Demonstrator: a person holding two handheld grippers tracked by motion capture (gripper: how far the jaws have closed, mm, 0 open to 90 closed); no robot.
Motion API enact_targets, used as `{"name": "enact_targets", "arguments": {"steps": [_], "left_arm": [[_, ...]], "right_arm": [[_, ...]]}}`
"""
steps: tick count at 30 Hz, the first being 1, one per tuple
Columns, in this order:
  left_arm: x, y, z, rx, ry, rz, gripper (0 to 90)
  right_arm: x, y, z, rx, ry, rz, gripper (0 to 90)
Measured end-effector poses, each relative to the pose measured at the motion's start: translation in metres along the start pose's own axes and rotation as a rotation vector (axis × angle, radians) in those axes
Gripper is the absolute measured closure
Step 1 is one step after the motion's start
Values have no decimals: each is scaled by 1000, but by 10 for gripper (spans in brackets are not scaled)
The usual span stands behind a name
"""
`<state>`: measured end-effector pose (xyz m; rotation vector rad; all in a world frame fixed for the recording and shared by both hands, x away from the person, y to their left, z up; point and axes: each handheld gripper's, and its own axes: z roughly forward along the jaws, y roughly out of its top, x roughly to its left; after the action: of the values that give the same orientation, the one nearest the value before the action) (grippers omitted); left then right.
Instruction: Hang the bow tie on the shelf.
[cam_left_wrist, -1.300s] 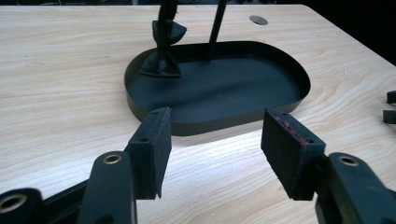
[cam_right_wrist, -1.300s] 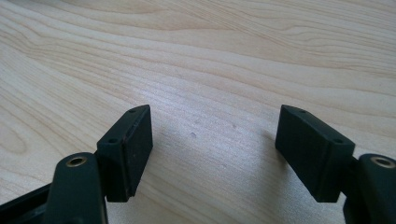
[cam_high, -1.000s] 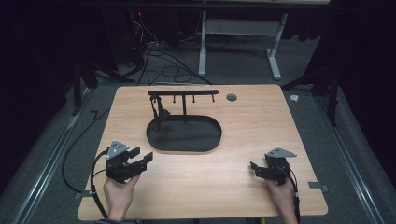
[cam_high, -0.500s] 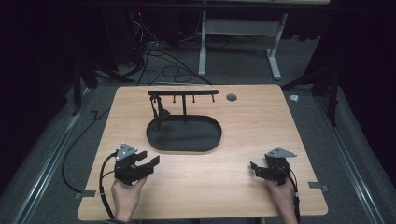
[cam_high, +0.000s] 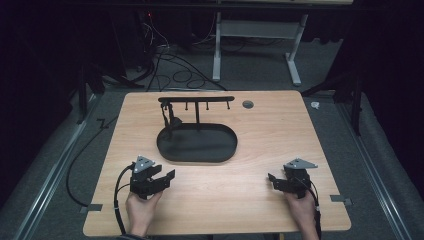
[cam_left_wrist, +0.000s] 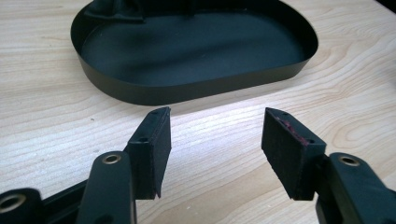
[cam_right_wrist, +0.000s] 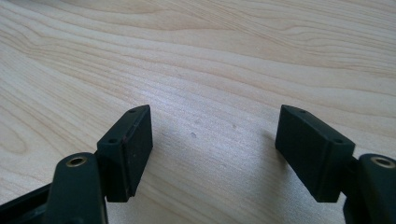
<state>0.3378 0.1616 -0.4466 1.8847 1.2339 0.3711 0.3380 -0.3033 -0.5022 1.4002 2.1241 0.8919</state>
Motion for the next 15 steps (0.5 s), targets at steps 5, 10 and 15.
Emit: {"name": "enact_targets", "arguments": {"steps": [5, 10, 15], "left_arm": [[1, -5, 9, 18, 11, -4, 430], [1, -10, 18, 37, 37, 2, 430], [2, -17, 30, 51, 69, 17, 420]], "right_arm": [[0, 0, 0, 0, 0, 0, 287], [0, 0, 0, 0, 0, 0, 287], [0, 0, 0, -1, 1, 1, 287]]}}
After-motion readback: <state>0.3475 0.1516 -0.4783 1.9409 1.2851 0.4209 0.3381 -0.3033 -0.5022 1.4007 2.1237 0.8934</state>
